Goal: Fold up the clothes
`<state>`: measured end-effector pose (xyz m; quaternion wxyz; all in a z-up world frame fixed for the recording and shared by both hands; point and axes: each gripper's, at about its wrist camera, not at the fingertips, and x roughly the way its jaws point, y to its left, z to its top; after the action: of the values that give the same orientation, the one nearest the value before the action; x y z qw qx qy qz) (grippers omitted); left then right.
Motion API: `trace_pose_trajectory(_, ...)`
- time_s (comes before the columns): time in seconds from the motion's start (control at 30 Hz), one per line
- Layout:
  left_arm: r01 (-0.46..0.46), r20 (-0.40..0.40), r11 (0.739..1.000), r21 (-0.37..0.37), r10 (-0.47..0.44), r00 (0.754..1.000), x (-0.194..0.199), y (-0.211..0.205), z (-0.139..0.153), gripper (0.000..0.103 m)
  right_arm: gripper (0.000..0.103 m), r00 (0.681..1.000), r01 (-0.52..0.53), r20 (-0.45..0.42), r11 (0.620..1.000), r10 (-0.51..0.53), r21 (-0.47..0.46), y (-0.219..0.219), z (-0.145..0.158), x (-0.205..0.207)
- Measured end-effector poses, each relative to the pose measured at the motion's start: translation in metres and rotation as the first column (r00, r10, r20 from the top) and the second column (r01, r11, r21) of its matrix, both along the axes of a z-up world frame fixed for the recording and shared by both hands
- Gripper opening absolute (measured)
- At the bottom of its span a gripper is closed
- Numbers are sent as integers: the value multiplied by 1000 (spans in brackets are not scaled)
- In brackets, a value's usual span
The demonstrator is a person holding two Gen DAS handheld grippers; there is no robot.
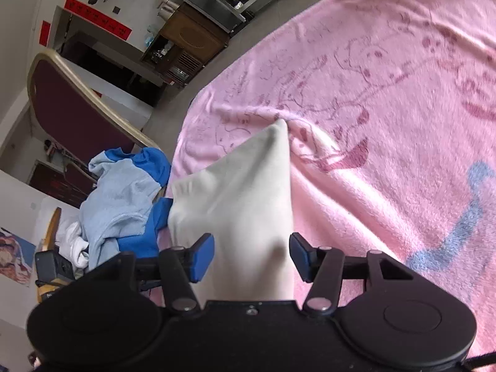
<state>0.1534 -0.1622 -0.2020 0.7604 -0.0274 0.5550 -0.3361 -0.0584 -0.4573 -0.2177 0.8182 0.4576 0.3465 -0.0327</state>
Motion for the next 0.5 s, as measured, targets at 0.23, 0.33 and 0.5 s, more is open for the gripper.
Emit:
trace_pose_trajectory(0.23, -5, -30, 1000, 20, 6, 1000, 1, -2, -5, 57, 51, 1000, 28, -3, 995, -28, 98, -11, -25, 1)
trace_pose_trajectory(0.33, -13, -54, 1000, 16, 13, 998, 6, 0, -5, 58, 50, 1000, 25, 2, 992, -26, 121, -13, -31, 2)
trace_pose_trajectory(0.5, 14, -73, 1000, -3, -14, 997, 9, -6, -5, 56, 43, 999, 24, 31, 984, -30, 179, -18, -38, 2)
